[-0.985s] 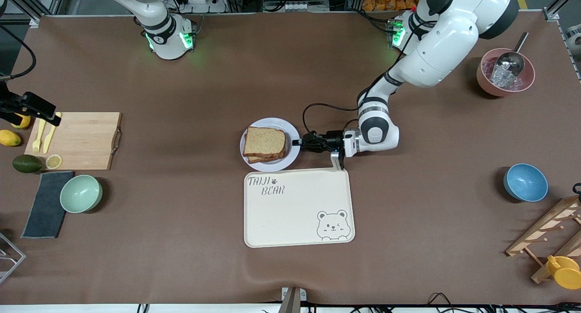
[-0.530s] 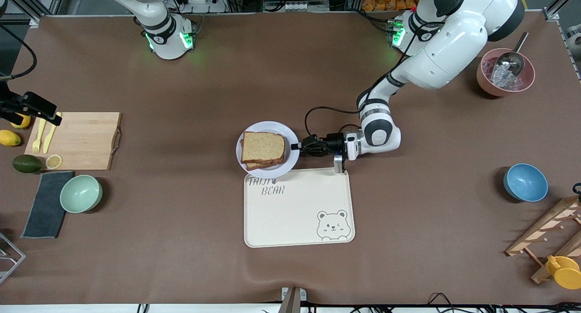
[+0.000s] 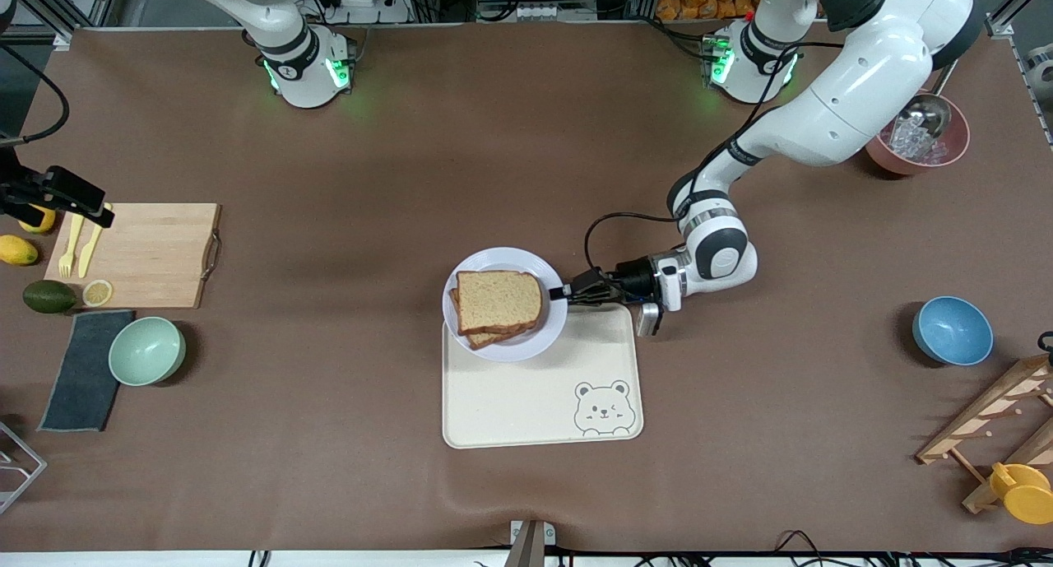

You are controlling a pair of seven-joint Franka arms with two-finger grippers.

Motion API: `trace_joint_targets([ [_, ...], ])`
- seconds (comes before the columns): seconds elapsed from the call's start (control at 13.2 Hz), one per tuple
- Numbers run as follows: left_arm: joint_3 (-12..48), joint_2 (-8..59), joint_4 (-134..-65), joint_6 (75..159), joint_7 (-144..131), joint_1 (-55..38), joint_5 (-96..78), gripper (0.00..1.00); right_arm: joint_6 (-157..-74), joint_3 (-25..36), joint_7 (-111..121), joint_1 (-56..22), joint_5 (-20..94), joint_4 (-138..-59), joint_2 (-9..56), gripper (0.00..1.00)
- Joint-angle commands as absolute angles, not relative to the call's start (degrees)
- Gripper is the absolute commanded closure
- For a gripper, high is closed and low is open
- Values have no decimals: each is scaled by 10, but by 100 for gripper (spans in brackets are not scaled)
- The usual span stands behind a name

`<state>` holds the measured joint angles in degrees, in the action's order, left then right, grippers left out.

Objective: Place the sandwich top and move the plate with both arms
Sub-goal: 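Slide the plate with the left gripper onto the bear tray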

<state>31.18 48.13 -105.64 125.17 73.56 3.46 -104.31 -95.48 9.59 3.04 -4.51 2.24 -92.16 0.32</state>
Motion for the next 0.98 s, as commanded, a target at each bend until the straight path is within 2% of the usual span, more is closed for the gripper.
trace_joint_targets([
  [0.0, 313, 466, -1053, 1245, 715, 47, -1050, 100, -950, 97, 20, -53, 21, -924, -4, 0],
  [0.91, 228, 489, -987, 1245, 625, 42, -983, 100, -953, 97, 11, -63, 21, -923, 1, 0],
])
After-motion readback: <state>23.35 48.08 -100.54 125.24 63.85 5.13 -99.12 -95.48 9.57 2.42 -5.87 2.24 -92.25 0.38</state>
